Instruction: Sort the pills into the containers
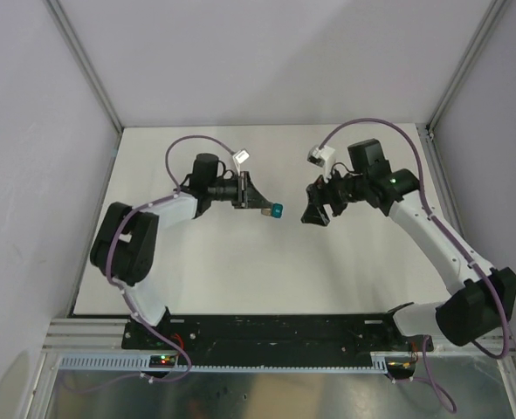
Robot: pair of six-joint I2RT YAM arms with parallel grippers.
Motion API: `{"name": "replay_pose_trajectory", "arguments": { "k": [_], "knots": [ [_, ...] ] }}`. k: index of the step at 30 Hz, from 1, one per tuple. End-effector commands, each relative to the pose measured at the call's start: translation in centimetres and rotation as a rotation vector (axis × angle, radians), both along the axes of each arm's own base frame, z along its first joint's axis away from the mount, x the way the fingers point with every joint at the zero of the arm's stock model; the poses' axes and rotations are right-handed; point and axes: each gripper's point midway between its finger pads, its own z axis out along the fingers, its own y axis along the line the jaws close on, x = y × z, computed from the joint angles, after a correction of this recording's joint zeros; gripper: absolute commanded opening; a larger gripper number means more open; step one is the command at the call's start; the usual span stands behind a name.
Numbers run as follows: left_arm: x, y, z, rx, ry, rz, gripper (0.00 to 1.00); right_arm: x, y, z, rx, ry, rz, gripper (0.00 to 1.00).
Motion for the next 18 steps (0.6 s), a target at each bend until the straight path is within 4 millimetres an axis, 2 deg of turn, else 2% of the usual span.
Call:
{"name": "replay_pose_trajectory", "arguments": {
  "k": [1,6,11,18],
  "knots": [
    [3.3,-0.8,-0.3,-0.018,0.011,0.073,0.00,1.0,-2.1,0.9,0.008,-0.104,-0.079,0.78],
    [5.7,-1.2,-2.8,-0.001,0.090,0.149,0.00,1.1,-4.0,-0.2,0.008,-0.128,-0.134,0.78],
    [7.5,-1.3,-5.0,0.024,0.155,0.222,0.00,0.9,-5.0,-0.8,0.010,-0.164,-0.173,0.78],
    [8.0,-1.2,-7.9,0.056,0.227,0.271,0.02,0.8,-5.4,-1.1,0.010,-0.196,-0.193,0.79]
  ]
}}
